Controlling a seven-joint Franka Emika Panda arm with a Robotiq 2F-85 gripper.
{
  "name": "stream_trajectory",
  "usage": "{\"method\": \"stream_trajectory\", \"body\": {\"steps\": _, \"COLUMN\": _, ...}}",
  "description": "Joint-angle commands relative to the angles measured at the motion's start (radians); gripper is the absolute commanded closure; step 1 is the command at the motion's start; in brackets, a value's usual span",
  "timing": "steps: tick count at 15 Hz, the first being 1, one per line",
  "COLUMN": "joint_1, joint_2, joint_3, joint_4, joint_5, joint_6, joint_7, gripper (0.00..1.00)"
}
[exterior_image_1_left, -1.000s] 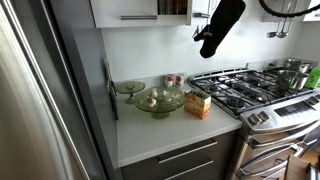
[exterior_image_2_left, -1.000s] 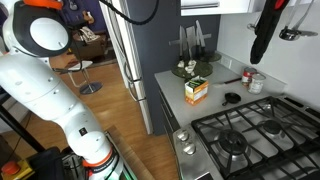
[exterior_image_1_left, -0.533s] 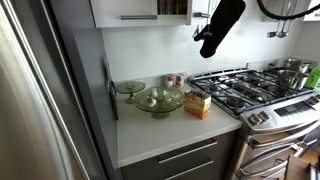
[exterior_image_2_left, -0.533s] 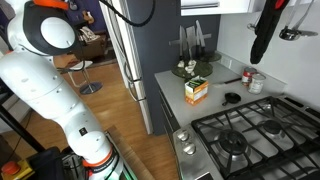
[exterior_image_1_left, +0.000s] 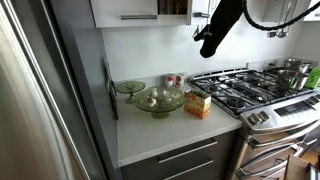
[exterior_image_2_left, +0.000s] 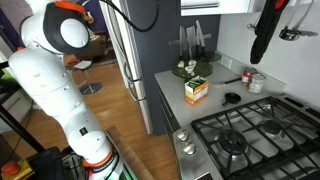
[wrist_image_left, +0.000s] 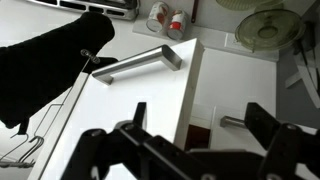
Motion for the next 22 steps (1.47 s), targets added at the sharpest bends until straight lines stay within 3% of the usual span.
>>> {"method": "stream_trajectory", "body": {"steps": 1, "joint_1": 0.007, "joint_2": 0.039, "joint_3": 0.018, "joint_4": 0.043, "joint_5": -0.093, "joint_6": -0.055, "joint_7": 0.052, "gripper": 0.00}}
{"method": "stream_trajectory", "body": {"steps": 13, "joint_1": 0.014, "joint_2": 0.124, "joint_3": 0.026, "joint_4": 0.102, "joint_5": -0.230, "joint_6": -0.098, "joint_7": 0.128, "gripper": 0.00}}
{"method": "stream_trajectory", "body": {"steps": 22, "joint_1": -0.001, "joint_2": 0.117, "joint_3": 0.008, "joint_4": 0.099, "joint_5": -0.247, "joint_6": -0.136, "joint_7": 0.141, "gripper": 0.00}}
